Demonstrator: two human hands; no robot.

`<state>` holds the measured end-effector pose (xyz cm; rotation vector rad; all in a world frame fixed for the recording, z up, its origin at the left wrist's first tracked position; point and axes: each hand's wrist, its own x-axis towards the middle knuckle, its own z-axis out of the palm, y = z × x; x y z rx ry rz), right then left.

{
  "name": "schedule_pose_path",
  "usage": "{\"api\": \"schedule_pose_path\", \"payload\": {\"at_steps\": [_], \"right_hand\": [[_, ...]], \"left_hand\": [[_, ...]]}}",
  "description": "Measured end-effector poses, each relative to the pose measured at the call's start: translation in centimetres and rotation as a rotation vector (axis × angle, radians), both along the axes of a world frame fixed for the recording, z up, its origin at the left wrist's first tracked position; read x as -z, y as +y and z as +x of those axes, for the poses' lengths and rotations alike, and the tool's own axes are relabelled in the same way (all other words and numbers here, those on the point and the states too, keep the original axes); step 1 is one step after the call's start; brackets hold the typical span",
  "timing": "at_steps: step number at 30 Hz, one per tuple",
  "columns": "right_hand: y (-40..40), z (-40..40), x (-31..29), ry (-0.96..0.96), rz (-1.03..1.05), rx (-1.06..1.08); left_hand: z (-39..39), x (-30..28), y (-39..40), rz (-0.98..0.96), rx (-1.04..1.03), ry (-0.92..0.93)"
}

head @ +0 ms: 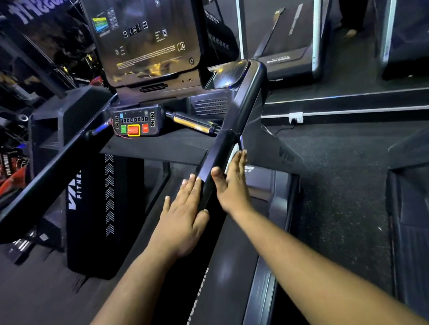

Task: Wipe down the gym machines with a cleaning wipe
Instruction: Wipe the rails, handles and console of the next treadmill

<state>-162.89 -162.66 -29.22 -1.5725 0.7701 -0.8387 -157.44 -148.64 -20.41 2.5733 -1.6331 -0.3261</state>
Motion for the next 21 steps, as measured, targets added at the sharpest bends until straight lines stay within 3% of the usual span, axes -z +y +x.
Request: {"api": "schedule_pose_path", "payload": {"at_steps": [4, 9, 16, 19, 21], "right_hand": [[2.6, -0.2, 1.7, -0.068, -0.125, -0.083], [-4.8, 0.6, 0.6, 0.065, -0.397, -0.019], [-3.1, -1.7, 0.3, 0.126, -0.737, -0.257], [-6.3, -1.5, 0.3, 0.236, -0.885, -0.25], [-9.7, -1.1, -1.1, 0.366, -0.855, -0.228]], "left_hand": [[0.4, 0.0, -0.7, -0.012, -0.012, 0.052], [0.5, 0.3, -1.7, -0.001, -0.018, 0.024], [1.0, 0.4, -3.2, -0.019, -0.022, 0.023], [0.9, 0.6, -3.2, -0.017, -0.018, 0.021], [0.9, 0.6, -3.2, -0.023, -0.023, 0.02]]}}
